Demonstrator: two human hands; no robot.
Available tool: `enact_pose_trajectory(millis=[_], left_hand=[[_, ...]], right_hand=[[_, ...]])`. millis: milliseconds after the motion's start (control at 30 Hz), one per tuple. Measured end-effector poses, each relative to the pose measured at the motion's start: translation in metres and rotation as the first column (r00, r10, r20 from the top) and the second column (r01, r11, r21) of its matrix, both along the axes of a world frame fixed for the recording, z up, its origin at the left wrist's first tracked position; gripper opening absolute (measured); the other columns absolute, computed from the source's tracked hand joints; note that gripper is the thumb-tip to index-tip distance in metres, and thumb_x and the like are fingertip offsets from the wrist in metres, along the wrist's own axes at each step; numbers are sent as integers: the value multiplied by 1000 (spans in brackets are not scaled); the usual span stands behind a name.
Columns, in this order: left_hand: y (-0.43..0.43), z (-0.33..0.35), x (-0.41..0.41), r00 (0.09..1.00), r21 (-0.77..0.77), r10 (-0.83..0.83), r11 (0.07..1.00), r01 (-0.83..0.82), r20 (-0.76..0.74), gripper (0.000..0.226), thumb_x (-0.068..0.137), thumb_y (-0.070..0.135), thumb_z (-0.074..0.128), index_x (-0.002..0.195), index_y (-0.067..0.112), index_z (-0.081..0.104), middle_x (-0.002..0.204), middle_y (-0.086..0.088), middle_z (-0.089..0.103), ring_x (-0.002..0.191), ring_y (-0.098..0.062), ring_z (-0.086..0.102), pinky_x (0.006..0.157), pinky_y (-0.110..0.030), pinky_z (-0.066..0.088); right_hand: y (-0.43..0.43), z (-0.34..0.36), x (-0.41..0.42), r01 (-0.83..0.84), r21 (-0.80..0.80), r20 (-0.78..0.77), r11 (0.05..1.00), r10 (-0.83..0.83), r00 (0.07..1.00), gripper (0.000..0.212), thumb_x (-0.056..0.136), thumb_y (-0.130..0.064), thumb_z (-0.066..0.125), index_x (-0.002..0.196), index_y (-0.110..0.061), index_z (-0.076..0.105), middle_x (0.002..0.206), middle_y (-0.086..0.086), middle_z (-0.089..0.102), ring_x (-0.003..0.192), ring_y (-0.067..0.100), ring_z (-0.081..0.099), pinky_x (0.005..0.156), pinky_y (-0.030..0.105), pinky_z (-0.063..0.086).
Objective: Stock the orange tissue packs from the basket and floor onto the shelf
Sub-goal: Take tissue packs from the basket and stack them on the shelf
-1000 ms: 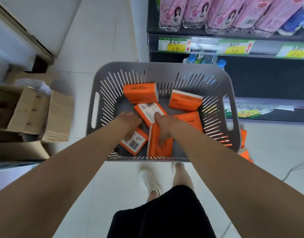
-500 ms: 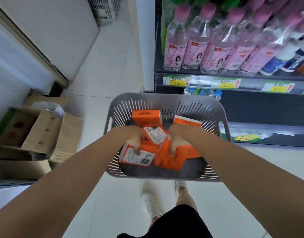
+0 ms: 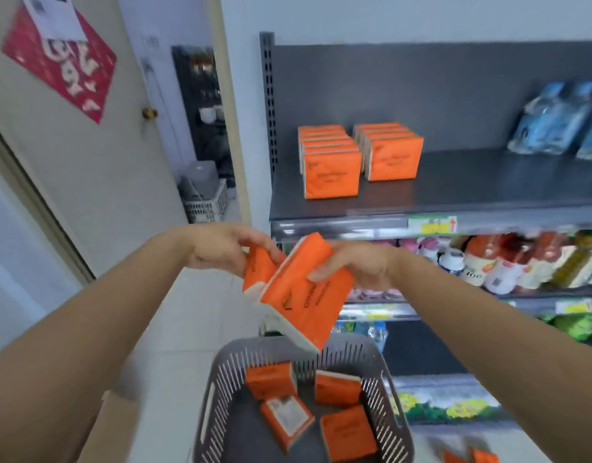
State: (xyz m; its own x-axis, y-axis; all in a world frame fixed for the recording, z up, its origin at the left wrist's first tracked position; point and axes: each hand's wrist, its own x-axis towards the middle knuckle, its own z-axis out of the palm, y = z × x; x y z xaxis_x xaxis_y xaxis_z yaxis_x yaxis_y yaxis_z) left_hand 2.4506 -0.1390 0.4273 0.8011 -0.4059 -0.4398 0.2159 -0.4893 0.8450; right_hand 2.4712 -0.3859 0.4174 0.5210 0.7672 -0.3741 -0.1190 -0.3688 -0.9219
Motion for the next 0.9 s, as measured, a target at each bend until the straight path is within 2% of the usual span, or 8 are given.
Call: enact_pose_trajectory(millis=[100,233,367,500,600,700,833,900], left_hand=[[-27,48,9,996,-211,69,976,-55,56,44,63,-1,46,96,14,72,110,-13,65,92,-20,66,72,-28,56],[-69,83,26,953,-204,206,966,-161,222,46,76,10,75,120,19,62,112,-5,68,100,-23,68,83,-36,57],[-106,99,45,881,-13,289,952,-306,375,41,76,32,79,112,19,65,106,-6,71,91,-24,72,80,-37,59],[-141,120,78,855,387,42,879,-277,517,47,82,60,60,100,18,71,99,-2,72,90,-21,70,84,-35,56],[-166,135,112,874,367,-19,912,-184,486,44,87,57,57,110,22,68,109,3,70,92,-16,69,89,-34,54],[-189,139,149,901,293,41,939,-183,432,35,89,46,54,93,17,73,97,-4,75,79,-21,68,84,-37,52],[-217,134,196,891,331,28,923,-197,454,19,75,39,62,67,22,68,82,-4,68,67,-18,62,74,-36,48],[-227,134,214,889,341,16,920,-192,458,28,66,41,70,80,16,71,92,-9,72,78,-23,68,81,-39,52]], right_hand=[[-15,41,3,105,121,17,987,-108,994,26,72,-15,64,98,-16,68,92,3,75,82,17,72,73,28,59],[-32,60,13,186,192,73,964,-203,977,34,71,-13,69,104,-14,69,101,7,75,90,21,71,78,34,57],[-63,62,36,313,307,62,899,-347,936,31,69,-14,70,100,-14,71,101,10,74,90,23,71,86,40,55],[-99,66,65,376,360,24,854,-412,911,35,69,-20,68,104,-17,69,102,9,74,87,20,71,77,34,58],[-131,70,90,434,378,-9,818,-465,885,31,65,-20,65,95,-17,70,91,7,75,76,19,72,71,34,57],[-165,72,121,486,432,-68,760,-510,858,29,65,-20,61,93,-16,69,84,5,75,71,17,71,65,30,57],[-205,71,166,518,419,-52,746,-550,834,33,65,-21,61,96,-17,69,89,6,75,75,18,71,68,30,55],[-220,69,184,529,402,-41,747,-563,826,33,64,-21,62,96,-17,69,91,6,75,78,19,71,72,32,54]])
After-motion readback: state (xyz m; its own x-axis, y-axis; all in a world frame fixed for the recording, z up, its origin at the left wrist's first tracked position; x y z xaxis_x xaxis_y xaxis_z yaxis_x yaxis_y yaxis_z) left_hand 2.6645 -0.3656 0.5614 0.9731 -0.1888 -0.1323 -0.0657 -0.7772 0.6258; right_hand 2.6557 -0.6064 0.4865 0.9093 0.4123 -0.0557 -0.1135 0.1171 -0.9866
